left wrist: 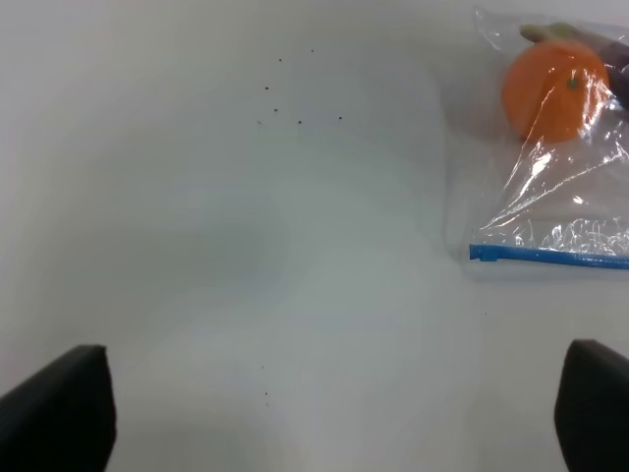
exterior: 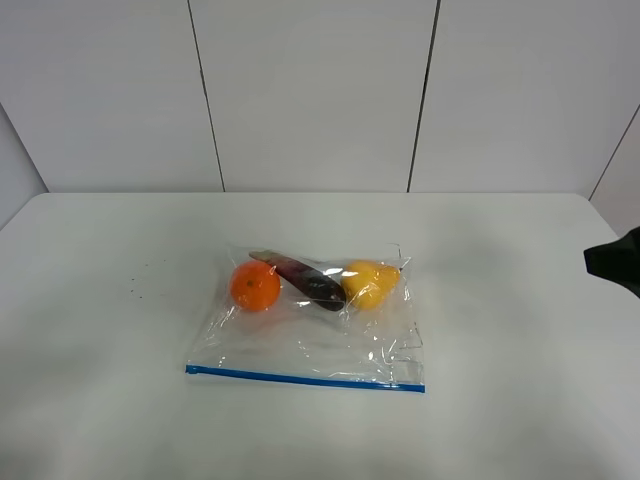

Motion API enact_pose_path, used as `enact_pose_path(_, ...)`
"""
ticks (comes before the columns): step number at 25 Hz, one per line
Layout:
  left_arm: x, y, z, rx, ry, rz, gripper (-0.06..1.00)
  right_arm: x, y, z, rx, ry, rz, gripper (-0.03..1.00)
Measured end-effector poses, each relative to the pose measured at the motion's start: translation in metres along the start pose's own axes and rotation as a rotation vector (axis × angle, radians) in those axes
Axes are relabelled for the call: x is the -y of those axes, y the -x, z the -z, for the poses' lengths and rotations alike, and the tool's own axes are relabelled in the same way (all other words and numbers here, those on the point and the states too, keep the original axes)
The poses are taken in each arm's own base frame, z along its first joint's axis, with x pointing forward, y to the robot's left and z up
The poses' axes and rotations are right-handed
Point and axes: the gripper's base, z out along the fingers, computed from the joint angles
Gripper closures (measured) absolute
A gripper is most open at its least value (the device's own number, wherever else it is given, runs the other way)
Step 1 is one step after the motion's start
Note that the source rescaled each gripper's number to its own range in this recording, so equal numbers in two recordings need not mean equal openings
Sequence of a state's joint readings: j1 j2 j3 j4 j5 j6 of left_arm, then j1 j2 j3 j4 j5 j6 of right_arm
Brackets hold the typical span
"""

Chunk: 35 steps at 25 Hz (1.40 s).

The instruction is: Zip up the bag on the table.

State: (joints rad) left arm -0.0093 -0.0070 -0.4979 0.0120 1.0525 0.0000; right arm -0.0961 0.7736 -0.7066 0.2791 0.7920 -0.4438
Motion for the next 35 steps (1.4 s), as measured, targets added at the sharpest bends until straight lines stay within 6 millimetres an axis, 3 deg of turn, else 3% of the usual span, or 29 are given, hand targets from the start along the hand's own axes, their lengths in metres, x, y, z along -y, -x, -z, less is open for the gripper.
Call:
enact_pose_path(6, 0.0, 0.0, 0.0, 0.0, 0.0, 0.0, -0.06, -0.011, -0.029, 0.01, 0.039, 0.01, 0.01, -0.03)
enact_pose_path(12, 0.0, 0.0, 0.0, 0.0, 0.0, 0.0, -0.06, -0.027, -0.04, 0.026, 0.066, 0.089, 0.119, -0.03)
enact_pose_path(23, 0.0, 0.0, 0.0, 0.0, 0.0, 0.0, -0.06, -0.029, -0.055, 0.061, 0.219, -0.001, -0.011, -0.03)
enact_pose_path(35, 0.0, 0.0, 0.0, 0.0, 0.0, 0.0, -0.06, -0.034, -0.094, 0.114, 0.543, -0.126, -0.104, -0.03)
